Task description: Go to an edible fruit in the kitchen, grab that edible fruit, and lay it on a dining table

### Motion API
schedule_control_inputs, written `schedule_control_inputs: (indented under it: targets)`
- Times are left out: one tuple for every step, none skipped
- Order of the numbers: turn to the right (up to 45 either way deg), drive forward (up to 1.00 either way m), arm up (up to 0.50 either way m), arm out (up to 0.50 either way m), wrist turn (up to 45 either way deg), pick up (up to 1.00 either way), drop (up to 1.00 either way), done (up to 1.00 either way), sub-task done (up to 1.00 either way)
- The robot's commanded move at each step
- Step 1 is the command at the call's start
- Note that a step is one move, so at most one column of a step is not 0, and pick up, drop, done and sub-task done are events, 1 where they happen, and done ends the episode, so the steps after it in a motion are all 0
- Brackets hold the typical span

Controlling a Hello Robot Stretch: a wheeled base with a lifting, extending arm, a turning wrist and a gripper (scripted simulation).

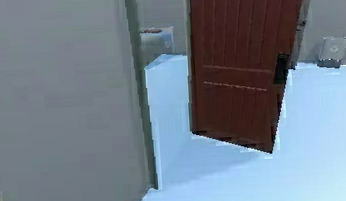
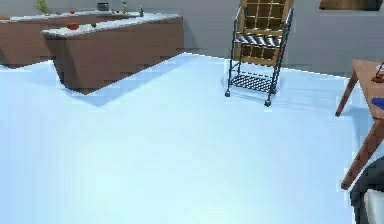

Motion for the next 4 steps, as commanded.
schedule_control_inputs:
  targets:
    - [45.0, 0.00, 0.00, 0.00, 0.0, 0.00, 0.00, 0.00, 0.00]
    - [21.0, 0.00, 0.00, 0.00, 0.0, 0.00, 0.00, 0.00, 0.00]
    - [0.0, 1.00, 0.00, 0.00, 0.0, 0.00, 0.00, 0.00, 0.00]
    - [3.0, 0.00, 0.00, 0.00, 0.0, 0.00, 0.00, 0.00, 0.00]
